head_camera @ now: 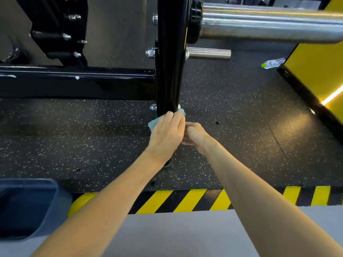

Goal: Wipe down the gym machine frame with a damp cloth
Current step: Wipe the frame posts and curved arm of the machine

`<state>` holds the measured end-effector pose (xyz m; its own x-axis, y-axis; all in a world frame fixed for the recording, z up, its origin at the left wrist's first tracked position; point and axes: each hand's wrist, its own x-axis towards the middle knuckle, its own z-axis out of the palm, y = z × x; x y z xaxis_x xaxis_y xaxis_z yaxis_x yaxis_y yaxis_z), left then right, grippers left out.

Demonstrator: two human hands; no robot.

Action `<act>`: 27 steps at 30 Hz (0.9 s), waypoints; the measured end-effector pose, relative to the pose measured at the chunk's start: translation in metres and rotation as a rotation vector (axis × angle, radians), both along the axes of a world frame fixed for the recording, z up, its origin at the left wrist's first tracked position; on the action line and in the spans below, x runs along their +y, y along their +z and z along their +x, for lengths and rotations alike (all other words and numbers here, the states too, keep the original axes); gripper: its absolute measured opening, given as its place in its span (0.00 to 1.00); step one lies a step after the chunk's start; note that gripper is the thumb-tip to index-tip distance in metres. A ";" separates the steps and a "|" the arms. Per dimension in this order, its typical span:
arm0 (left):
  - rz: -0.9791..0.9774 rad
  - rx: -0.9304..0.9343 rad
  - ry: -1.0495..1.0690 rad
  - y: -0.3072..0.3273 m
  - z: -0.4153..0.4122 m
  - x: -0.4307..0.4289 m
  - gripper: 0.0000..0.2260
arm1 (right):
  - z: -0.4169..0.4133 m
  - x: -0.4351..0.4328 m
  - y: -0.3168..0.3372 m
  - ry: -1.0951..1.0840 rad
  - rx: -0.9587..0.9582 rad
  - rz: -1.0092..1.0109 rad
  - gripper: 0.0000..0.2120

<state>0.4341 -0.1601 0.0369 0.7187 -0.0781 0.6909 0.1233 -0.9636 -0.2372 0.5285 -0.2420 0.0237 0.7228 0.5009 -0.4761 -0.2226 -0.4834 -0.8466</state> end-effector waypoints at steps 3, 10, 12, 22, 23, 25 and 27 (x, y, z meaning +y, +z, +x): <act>0.124 -0.078 0.070 0.027 0.006 0.004 0.10 | 0.001 0.004 0.003 0.019 -0.001 0.005 0.17; 0.362 0.119 0.035 0.010 -0.009 0.011 0.14 | -0.006 0.008 0.004 -0.065 -0.001 0.056 0.18; 0.366 0.074 0.035 0.023 -0.007 0.014 0.11 | -0.007 0.007 0.009 -0.048 -0.001 0.057 0.18; 0.240 0.029 0.015 0.017 -0.009 0.015 0.14 | -0.005 0.006 0.005 -0.039 0.015 0.059 0.19; 0.196 -0.024 0.005 0.024 -0.007 0.017 0.13 | -0.004 0.005 0.004 -0.037 0.030 0.063 0.19; 0.164 -0.085 -0.009 0.027 -0.005 0.022 0.12 | -0.002 0.005 0.003 -0.032 0.050 0.071 0.20; 0.228 -0.010 -0.033 0.008 -0.011 0.026 0.12 | -0.003 0.005 0.002 -0.040 0.057 0.063 0.20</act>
<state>0.4235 -0.1344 0.0452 0.7065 -0.2567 0.6596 0.0959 -0.8886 -0.4485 0.5256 -0.2374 0.0256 0.7155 0.5029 -0.4850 -0.2889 -0.4192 -0.8607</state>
